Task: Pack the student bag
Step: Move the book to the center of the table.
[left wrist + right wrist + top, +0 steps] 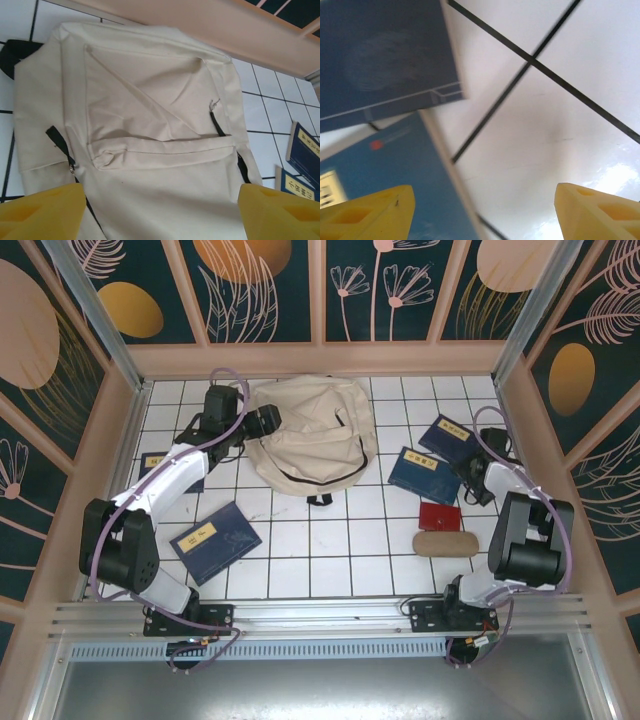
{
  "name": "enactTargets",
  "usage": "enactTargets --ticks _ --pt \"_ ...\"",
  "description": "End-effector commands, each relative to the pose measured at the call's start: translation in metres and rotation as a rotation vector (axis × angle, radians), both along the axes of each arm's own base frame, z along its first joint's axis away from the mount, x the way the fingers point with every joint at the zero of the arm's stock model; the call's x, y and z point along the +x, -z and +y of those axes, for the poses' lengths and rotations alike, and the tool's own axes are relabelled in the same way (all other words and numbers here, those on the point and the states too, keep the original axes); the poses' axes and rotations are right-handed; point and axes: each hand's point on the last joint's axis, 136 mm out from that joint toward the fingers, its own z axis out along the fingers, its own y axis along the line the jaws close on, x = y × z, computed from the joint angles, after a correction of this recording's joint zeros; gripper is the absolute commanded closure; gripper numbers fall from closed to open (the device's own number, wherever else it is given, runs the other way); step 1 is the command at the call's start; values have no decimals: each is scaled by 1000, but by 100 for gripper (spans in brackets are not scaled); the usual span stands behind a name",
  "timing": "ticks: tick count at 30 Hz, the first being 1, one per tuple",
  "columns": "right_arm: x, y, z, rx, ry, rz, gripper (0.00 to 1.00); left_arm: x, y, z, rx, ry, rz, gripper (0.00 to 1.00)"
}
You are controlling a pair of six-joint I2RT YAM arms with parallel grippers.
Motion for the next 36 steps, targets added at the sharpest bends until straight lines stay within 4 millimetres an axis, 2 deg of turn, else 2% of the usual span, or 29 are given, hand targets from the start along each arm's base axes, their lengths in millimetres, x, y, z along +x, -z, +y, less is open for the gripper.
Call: enactTargets --ticks 1,7,15,20,24,25,26,27,28,31,33,36 --pt "-5 16 7 42 -45 40 25 -4 -10 -13 -61 40 -19 19" --pt "3 26 38 216 -96 8 32 -4 -13 -28 -89 74 -20 17" --pt "6 25 84 353 -164 -4 55 -3 -14 -48 -117 110 -13 16" --pt "6 17 123 366 -218 -4 62 -3 -13 -69 -125 151 -2 16" --pt "10 10 168 413 -326 -10 64 -4 -11 -92 -151 184 14 16" --pt "10 9 174 406 -340 -3 64 -5 -9 -98 -168 181 28 16" --pt "9 9 172 382 -338 12 64 -6 -8 -105 -187 175 46 16" --pt "9 6 163 333 -317 28 63 -7 -11 -113 -210 174 59 17" --pt "9 1 148 268 -282 37 62 -8 -2 -124 -220 180 92 18" --pt "18 -19 116 168 -240 -22 48 -17 0 -158 -269 209 122 19" --pt "32 -26 108 174 -269 -73 37 -24 5 -181 -316 226 151 19" --pt "61 -24 116 188 -392 -83 33 -32 20 -210 -339 249 204 21"
